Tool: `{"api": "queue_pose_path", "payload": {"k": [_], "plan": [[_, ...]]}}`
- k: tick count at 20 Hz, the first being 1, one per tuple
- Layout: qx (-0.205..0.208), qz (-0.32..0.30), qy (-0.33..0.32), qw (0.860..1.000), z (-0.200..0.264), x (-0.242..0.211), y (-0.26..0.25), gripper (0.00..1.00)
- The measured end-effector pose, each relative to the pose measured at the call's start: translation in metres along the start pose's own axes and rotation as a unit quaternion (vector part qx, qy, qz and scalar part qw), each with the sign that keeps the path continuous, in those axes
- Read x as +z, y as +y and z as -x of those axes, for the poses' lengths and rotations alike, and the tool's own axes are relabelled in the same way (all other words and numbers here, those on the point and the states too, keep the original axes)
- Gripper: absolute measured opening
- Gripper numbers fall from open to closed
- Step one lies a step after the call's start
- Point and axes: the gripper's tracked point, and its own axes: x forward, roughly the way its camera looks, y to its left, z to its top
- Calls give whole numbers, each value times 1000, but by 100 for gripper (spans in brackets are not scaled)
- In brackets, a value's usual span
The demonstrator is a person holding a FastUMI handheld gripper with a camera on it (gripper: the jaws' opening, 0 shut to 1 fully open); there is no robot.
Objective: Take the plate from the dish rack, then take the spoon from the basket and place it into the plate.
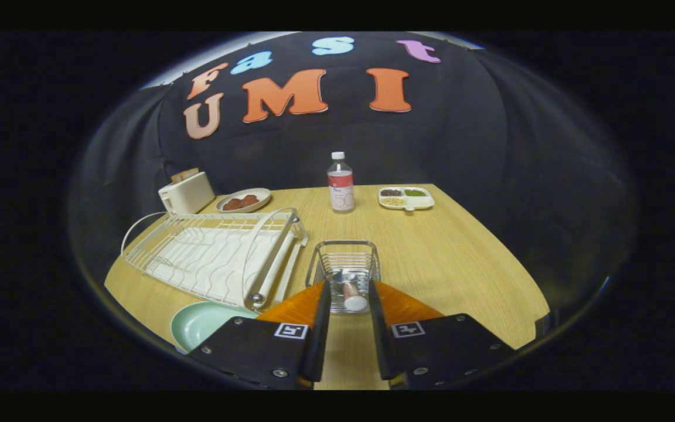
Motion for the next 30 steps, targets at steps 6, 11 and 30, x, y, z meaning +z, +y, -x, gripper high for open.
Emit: {"api": "queue_pose_path", "payload": {"k": [6,11,30], "plan": [[0,2,-2,1000,-6,3,6,18],[11,7,-1,1000,5,18,11,14],[87,52,-80,992,101,114,52,13]]}}
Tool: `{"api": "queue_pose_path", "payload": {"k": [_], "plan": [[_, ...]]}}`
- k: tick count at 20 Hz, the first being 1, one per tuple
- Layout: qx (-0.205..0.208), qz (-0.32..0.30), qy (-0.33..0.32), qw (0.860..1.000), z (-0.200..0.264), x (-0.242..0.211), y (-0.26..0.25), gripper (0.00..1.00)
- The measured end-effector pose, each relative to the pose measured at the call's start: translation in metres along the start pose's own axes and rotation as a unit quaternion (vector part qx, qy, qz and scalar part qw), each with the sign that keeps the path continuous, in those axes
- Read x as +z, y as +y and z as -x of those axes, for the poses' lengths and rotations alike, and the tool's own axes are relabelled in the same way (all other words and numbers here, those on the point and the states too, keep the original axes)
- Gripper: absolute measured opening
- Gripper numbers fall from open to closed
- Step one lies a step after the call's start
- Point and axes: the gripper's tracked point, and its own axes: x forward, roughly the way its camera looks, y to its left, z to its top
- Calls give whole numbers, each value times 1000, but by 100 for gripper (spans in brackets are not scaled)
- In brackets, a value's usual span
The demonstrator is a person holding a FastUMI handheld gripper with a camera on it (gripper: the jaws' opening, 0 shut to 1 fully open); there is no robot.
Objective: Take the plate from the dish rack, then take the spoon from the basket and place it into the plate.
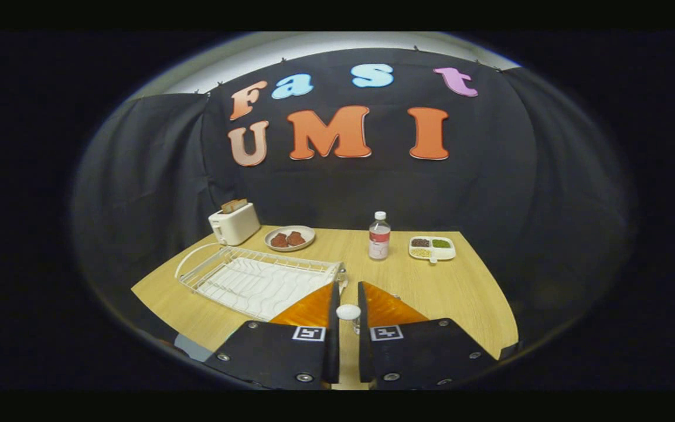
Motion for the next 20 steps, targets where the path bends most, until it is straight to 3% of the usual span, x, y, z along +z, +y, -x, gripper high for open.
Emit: {"api": "queue_pose_path", "payload": {"k": [8,20], "plan": [[101,-2,32,994,15,-27,72,13],[174,4,83,981,-11,-87,127,13]]}}
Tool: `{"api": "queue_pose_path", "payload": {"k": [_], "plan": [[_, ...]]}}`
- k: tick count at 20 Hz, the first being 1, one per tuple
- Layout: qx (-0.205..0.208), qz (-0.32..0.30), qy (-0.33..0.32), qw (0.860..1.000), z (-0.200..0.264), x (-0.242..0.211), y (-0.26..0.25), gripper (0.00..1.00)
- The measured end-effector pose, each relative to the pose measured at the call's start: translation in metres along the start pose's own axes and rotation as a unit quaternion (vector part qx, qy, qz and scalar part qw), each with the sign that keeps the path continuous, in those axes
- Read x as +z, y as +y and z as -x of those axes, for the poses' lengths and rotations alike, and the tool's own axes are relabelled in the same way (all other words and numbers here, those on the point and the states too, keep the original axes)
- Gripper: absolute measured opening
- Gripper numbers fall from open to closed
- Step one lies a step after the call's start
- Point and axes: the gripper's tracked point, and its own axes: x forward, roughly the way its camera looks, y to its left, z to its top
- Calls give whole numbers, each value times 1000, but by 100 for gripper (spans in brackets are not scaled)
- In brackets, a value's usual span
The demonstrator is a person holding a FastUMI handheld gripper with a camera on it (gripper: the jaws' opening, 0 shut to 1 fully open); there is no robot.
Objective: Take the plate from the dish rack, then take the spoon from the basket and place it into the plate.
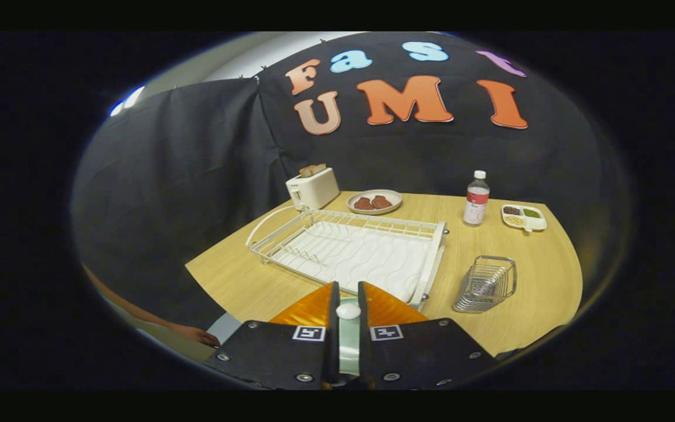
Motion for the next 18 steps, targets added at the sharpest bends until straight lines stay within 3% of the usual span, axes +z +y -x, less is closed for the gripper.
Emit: {"api": "queue_pose_path", "payload": {"k": [10,18], "plan": [[33,1,27,999,-36,-32,20,15],[16,-29,88,996,-23,-84,-3,19]]}}
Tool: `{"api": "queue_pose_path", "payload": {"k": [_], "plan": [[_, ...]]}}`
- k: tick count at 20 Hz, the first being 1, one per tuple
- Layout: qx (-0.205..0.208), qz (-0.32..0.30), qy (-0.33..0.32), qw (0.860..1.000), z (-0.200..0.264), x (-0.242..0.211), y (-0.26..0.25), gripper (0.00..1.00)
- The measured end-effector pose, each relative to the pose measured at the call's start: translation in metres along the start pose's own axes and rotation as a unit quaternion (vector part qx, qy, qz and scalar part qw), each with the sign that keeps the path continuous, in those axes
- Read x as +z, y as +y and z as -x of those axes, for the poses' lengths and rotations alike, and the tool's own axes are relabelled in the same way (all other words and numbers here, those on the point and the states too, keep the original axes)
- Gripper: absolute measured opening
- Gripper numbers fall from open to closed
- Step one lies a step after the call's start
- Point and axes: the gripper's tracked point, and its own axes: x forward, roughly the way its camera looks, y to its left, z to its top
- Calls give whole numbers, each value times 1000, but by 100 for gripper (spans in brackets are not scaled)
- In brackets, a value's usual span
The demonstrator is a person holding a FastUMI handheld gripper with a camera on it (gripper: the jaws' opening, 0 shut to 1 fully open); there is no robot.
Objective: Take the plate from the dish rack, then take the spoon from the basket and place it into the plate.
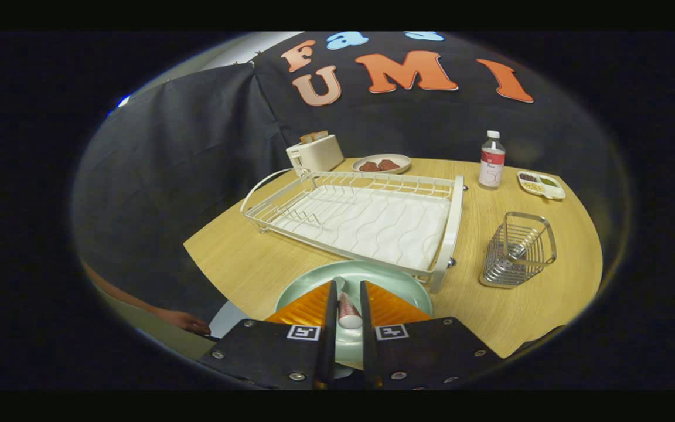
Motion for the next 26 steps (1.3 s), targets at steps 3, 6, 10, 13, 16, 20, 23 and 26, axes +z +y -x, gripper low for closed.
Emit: {"api": "queue_pose_path", "payload": {"k": [3,6,10,13,16,20,23,26], "plan": [[3,-35,32,999,-3,-23,-4,22],[2,-69,87,994,-9,-51,-10,26],[-12,-79,97,992,-8,-56,-17,26],[-28,-77,84,993,-3,-48,-25,32],[-48,-80,55,994,7,-28,-35,42],[-76,-74,-2,994,31,18,-52,54],[-92,-71,-55,992,53,62,-60,64],[-109,-56,-117,986,77,113,-66,74]]}}
